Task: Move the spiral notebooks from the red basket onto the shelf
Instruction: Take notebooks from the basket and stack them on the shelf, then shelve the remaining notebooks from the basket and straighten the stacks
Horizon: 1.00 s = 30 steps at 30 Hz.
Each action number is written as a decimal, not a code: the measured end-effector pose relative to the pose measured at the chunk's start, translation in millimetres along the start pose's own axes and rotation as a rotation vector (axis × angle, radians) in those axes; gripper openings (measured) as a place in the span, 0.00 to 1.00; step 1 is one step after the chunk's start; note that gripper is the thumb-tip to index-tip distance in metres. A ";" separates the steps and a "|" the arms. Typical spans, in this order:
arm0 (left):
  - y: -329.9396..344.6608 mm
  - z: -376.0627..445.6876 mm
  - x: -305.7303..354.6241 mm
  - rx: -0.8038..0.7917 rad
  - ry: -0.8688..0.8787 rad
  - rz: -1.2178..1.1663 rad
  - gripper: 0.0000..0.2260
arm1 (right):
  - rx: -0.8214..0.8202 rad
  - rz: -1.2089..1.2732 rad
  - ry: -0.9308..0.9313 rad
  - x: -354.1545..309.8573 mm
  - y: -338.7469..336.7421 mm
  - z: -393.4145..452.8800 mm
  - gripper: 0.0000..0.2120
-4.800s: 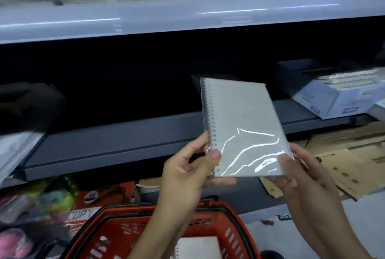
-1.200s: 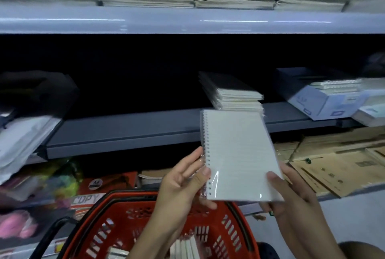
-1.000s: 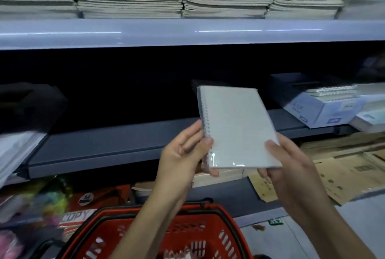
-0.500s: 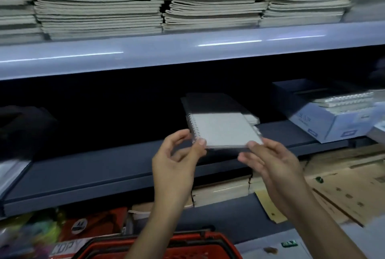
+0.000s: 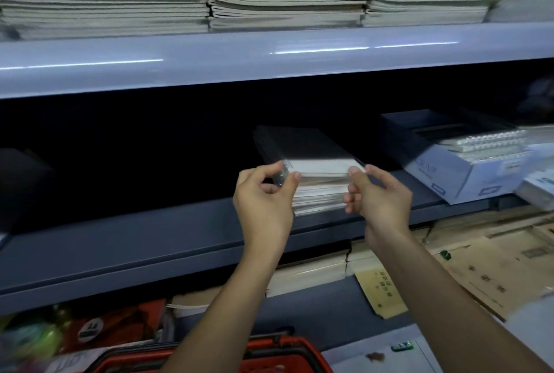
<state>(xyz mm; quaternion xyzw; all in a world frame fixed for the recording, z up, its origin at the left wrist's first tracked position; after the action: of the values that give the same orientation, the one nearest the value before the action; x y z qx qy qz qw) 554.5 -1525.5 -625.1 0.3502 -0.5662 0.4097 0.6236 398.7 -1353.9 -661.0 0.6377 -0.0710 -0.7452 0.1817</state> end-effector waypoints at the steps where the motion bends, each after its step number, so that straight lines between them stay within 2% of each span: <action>1: 1.7 2.4 -0.8 0.001 -0.010 0.000 0.08 | 0.000 0.005 0.002 0.9 0.9 2.7 0.21; 5: 4.5 5.3 -2.3 -0.040 -0.016 -0.005 0.09 | 0.013 -0.012 -0.031 0.2 -5.3 2.5 0.28; 8: -10.7 1.9 -1.7 -0.056 -0.010 -0.024 0.12 | 0.016 -0.012 -0.057 -7.0 -9.8 -12.8 0.29; 13: -52.4 -15.7 -5.6 -0.090 -0.005 0.039 0.12 | -0.057 -0.024 -0.050 -20.9 -9.9 -59.4 0.17; 16: -88.2 -39.9 -26.2 -0.089 -0.055 0.066 0.10 | -0.185 -0.064 0.023 -7.0 -8.0 -105.0 0.08; 21: -148.7 -94.5 -145.1 -0.100 -0.375 0.068 0.10 | -0.355 -0.209 0.263 67.2 -26.6 -197.7 0.05; 25: -177.4 -144.6 -242.8 -0.120 -0.678 0.118 0.14 | -0.513 -0.472 0.483 153.7 -54.4 -250.4 0.10; 28: -185.6 -175.0 -284.5 -0.163 -0.804 0.148 0.15 | -0.694 -0.645 0.673 208.9 -68.2 -286.4 0.16; 30: -182.1 -186.6 -304.6 -0.240 -0.859 0.191 0.16 | -0.754 -0.719 0.720 231.5 -78.3 -301.5 0.20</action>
<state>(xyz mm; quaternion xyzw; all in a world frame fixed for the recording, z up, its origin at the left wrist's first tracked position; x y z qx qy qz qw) 790.9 -1468.6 -943.8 0.3597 -0.8468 0.2146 0.3278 651.0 -1327.2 -954.8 0.7246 0.4806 -0.4723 0.1446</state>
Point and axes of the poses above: each hand's wrist, its own z-axis towards the middle knuckle, its own y-axis out of the palm, x = y × z, the point moved 10 cm from there along z, towards the middle knuckle, and after that the axes turned 14 degrees about -y, right-handed, at the moved point
